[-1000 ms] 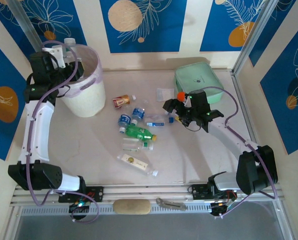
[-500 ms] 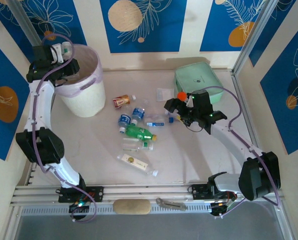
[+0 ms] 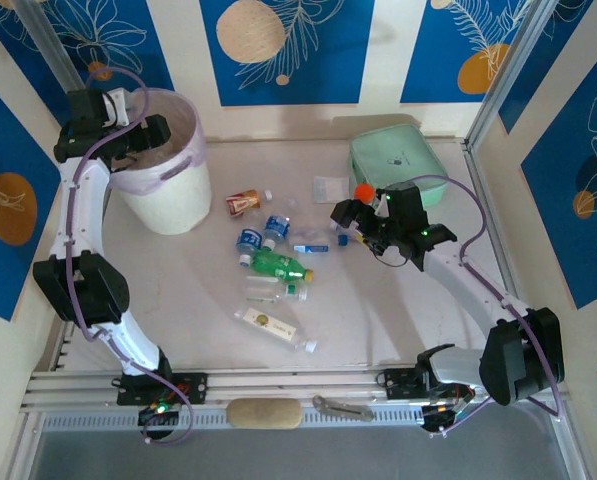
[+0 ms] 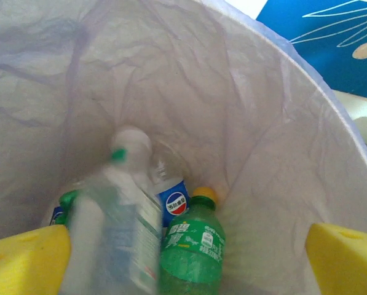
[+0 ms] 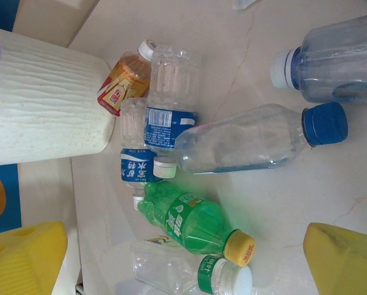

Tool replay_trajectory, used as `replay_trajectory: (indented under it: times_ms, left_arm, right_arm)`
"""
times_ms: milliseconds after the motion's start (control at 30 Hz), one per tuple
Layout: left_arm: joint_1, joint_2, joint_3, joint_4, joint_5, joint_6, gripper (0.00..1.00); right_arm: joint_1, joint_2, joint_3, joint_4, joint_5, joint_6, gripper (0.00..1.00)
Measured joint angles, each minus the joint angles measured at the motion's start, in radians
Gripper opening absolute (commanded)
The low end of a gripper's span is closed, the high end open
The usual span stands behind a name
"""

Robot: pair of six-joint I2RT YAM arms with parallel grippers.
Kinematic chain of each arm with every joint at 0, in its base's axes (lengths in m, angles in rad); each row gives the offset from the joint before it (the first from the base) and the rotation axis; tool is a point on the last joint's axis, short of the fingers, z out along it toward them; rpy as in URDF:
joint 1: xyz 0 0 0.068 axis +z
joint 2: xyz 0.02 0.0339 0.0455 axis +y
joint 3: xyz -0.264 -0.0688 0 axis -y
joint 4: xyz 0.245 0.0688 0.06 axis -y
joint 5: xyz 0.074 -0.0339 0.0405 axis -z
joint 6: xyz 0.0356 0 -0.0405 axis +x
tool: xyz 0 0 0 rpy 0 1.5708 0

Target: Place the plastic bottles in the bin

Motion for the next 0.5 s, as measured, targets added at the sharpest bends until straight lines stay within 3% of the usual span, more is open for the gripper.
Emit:
replay_trajectory:
  times_ms: [300,500]
  left_arm:
    - [-0.025,-0.089,-0.023,0.011,0.051,-0.016,1.0]
    - [-0.11,-0.251,-0.146,0.077,0.067,-0.032,1.0]
  right_arm:
    - [0.011,-0.001,-0.002,0.0,0.004,0.0,0.99]
    - [0.034,0.006,-0.002,0.003,0.009,-0.007,0.99]
